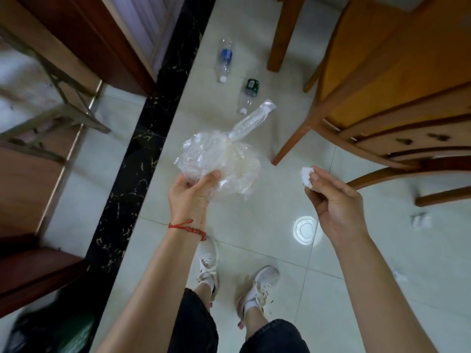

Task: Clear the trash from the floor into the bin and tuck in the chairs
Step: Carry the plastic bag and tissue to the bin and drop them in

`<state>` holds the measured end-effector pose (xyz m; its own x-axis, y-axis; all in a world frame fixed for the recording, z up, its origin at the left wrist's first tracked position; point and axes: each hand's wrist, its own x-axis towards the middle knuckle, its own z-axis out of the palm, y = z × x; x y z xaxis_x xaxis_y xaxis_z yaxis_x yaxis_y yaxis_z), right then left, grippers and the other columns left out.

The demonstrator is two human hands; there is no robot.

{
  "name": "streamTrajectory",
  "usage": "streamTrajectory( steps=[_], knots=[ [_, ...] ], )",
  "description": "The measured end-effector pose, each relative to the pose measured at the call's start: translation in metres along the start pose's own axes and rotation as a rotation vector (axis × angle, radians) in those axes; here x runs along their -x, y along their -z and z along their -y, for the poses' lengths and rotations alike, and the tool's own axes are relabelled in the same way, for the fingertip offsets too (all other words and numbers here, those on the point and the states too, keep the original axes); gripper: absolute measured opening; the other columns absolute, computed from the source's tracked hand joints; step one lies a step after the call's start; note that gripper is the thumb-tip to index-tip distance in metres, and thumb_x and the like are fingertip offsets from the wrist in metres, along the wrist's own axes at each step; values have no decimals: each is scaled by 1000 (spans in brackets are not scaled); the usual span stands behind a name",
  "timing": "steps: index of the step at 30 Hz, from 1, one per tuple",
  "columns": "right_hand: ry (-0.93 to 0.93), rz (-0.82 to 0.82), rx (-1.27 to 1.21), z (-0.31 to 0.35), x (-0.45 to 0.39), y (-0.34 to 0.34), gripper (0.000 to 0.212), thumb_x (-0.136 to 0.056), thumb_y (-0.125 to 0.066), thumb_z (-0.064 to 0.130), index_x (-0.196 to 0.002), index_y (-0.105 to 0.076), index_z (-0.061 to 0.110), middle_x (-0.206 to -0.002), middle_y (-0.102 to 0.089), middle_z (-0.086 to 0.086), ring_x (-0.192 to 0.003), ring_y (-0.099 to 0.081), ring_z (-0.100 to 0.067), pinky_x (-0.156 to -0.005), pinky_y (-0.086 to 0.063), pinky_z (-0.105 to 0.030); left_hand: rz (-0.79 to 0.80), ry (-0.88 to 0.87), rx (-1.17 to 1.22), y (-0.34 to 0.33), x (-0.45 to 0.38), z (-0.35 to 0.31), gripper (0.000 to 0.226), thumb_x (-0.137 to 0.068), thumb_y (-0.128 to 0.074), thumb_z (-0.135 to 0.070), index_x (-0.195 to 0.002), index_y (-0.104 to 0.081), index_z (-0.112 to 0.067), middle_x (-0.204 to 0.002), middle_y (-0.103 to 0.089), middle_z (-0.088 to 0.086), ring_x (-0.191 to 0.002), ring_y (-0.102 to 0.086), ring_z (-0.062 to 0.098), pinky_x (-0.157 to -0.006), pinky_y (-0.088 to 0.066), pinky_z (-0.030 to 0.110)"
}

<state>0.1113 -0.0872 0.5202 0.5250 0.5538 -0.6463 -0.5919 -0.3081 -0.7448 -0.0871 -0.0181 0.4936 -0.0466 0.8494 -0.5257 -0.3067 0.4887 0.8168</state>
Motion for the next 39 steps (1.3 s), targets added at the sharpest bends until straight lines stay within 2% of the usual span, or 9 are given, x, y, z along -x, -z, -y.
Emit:
streamTrajectory(
  steps=[3, 7, 10, 14, 19, 24, 30, 34, 39],
  knots=[
    [18, 14, 5, 29, 31, -18, 15, -77, -64, -2, -87, -69, 8, -78, -74, 3, -79, -70, -12, -64, -55, -17, 6, -24, -8, 0, 18, -38, 43, -71, -69, 3, -54, -38, -21, -58, -56, -5, -59, -60, 7, -60, -53, 20],
    [41, 36, -21, 64, 74, -39, 13, -78, -64, -1, -83, -69, 10, -75, -75, 4, -76, -70, -10, -61, -54, -16, 9, -36, -33, 7, 43, -83, 45, -67, -74, -3, -47, -41, -25, -60, -59, -7, -67, -62, 13, -70, -55, 28],
    [42, 47, -51, 84, 103, -54, 15, -77, -64, -1, -77, -71, 11, -75, -75, 2, -75, -70, -11, -58, -53, -16, -7, -42, -59, 14, 60, -115, 42, -61, -77, -10, -44, -41, -26, -51, -55, -13, -60, -58, 10, -68, -53, 28],
    [28, 55, -59, 104, 134, -73, 16, -76, -66, -1, -73, -73, 12, -74, -75, 1, -72, -71, -11, -57, -53, -16, -21, -44, -13, 21, 80, -153, 33, -63, -76, -8, -45, -54, -25, -70, -70, -7, -84, -68, 20, -75, -56, 35],
    [37, 93, -63, 126, 159, -96, 13, -77, -64, -2, -80, -70, 9, -72, -75, 3, -71, -70, -11, -61, -56, -19, -46, -51, 39, 26, 99, -195, 39, -71, -72, -2, -41, -57, -23, -68, -72, -8, -79, -70, 16, -61, -55, 22],
    [21, 142, -102, 145, 172, -123, 9, -76, -65, -1, -81, -69, 7, -70, -74, 1, -67, -70, -10, -59, -55, -18, -130, -54, 82, 35, 109, -221, 33, -71, -72, -2, -46, -63, -22, -81, -69, 0, -84, -68, 20, -64, -54, 26],
    [-47, 231, -25, 157, 175, -148, 8, -77, -64, -2, -80, -68, 6, -67, -73, 0, -65, -69, -11, -56, -54, -17, -231, -38, 164, 32, 124, -233, 30, -72, -71, -1, -55, -50, -13, -85, -67, 2, -88, -64, 23, -74, -53, 35],
    [-88, 336, 67, 166, 169, -157, 11, -78, -64, -2, -88, -66, 2, -75, -71, -3, -63, -69, -9, -54, -54, -16, -345, -69, 216, 28, 140, -232, 26, -74, -69, -3, -59, -50, -12, -91, -64, 3, -87, -62, 21, -68, -52, 29],
    [-115, 510, 255, 169, 168, -166, 12, -78, -64, -1, -87, -67, 4, -66, -73, 4, -65, -68, -7, -57, -54, -16, -635, -112, 189, 34, 167, -218, 31, -74, -71, -14, -61, -44, -12, -73, -57, 6, -69, -55, 19, -52, -48, 17]
  ],
)
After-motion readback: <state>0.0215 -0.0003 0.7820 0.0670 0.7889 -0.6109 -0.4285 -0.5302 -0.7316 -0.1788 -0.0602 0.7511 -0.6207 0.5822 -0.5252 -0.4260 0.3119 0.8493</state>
